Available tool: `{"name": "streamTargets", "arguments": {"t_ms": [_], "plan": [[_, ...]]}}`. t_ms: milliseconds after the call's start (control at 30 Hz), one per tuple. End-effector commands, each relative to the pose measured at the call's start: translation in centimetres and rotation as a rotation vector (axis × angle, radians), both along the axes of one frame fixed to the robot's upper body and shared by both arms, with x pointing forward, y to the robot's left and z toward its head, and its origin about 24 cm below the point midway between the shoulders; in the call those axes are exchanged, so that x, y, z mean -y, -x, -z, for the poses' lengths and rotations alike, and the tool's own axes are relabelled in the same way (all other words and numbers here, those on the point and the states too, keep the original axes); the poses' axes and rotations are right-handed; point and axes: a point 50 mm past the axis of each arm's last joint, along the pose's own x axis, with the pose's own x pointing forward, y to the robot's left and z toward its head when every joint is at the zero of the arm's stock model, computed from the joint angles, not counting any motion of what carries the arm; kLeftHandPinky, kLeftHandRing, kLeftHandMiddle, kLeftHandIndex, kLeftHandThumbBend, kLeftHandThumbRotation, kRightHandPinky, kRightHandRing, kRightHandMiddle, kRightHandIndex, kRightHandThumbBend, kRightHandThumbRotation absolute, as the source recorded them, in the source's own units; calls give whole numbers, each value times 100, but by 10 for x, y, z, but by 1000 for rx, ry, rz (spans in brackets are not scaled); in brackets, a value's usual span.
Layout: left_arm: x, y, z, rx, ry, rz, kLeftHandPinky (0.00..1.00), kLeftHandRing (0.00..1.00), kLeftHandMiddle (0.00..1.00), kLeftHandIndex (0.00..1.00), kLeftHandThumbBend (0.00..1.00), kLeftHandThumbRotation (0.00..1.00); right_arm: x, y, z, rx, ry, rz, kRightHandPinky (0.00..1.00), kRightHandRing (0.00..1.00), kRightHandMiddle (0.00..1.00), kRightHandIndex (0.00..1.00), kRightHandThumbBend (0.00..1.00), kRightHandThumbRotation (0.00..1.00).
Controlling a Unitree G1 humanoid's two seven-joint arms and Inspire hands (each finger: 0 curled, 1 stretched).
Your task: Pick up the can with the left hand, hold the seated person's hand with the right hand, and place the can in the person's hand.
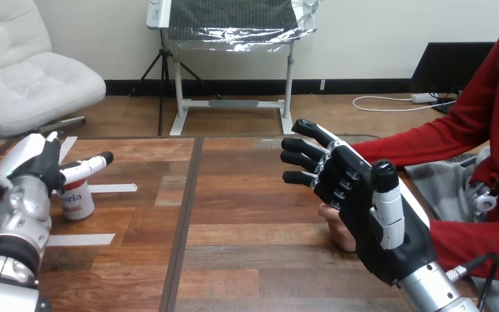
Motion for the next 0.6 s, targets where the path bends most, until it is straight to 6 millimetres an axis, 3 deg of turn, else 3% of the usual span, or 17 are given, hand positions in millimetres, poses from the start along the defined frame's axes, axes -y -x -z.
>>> {"name": "streamTargets", "arguments": {"t_ms": [0, 567], "plan": [[8, -19, -33, 75, -40, 45, 97, 99, 99, 96, 68, 72, 0, -6, -26, 134, -24, 0, 78, 85, 85, 89, 94, 100], [10, -20, -32, 57, -74, 68, 96, 99, 99, 96, 68, 72, 0, -5, -27, 147, -32, -10, 76, 85, 85, 89, 94, 100]]}}
